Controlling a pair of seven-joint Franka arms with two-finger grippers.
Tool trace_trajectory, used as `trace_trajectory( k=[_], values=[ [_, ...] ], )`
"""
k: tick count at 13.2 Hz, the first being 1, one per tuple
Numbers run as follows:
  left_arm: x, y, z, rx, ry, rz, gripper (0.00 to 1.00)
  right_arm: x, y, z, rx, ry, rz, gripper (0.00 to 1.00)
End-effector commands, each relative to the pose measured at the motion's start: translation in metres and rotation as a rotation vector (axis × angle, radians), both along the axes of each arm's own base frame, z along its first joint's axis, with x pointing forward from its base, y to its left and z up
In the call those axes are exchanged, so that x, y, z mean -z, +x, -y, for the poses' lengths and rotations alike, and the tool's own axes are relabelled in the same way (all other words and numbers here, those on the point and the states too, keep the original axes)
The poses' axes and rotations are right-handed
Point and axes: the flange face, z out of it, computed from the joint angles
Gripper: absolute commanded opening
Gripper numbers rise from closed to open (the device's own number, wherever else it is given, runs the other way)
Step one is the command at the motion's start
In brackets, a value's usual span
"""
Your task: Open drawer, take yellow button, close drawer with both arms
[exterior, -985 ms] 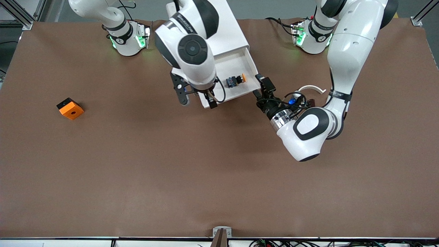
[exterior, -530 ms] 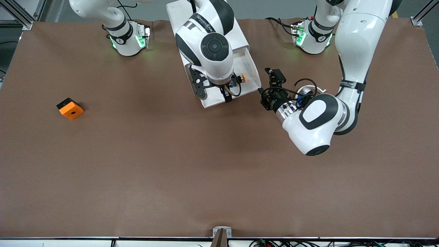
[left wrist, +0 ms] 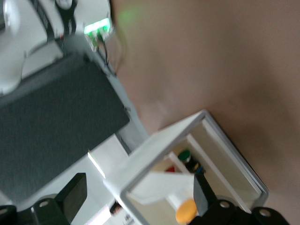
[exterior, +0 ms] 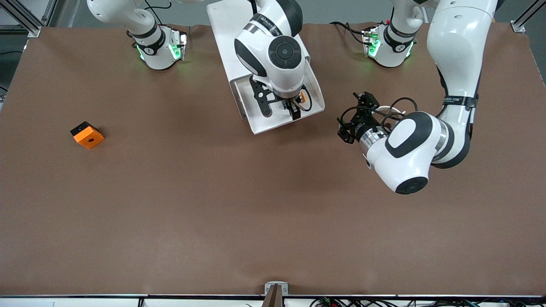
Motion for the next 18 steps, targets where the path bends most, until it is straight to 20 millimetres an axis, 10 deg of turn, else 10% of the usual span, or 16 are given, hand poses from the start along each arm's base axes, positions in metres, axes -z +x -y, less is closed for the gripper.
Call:
trace_trajectory(
  k=[1, 5, 11, 18],
  values=[
    [-0.018, 0.007, -0.014, 0.133, -0.060, 0.144, 1.00, -0.001, 0.000, -0.005, 0.016, 0.005, -0.013, 1.00],
    [-0.019, 0.024, -0.037, 0.314, -0.126, 0.326, 1.00, -0.001, 0.000, -0.005, 0.014, 0.005, -0.010, 1.00],
    [-0.037, 0.038, -0.142, 0.425, -0.198, 0.452, 1.00, -0.001, -0.001, -0.007, 0.007, 0.011, -0.006, 0.04],
    [-0.041, 0.020, -0.191, 0.632, -0.264, 0.684, 1.00, -0.054, 0.026, 0.004, 0.012, 0.087, 0.051, 0.00]
  ],
)
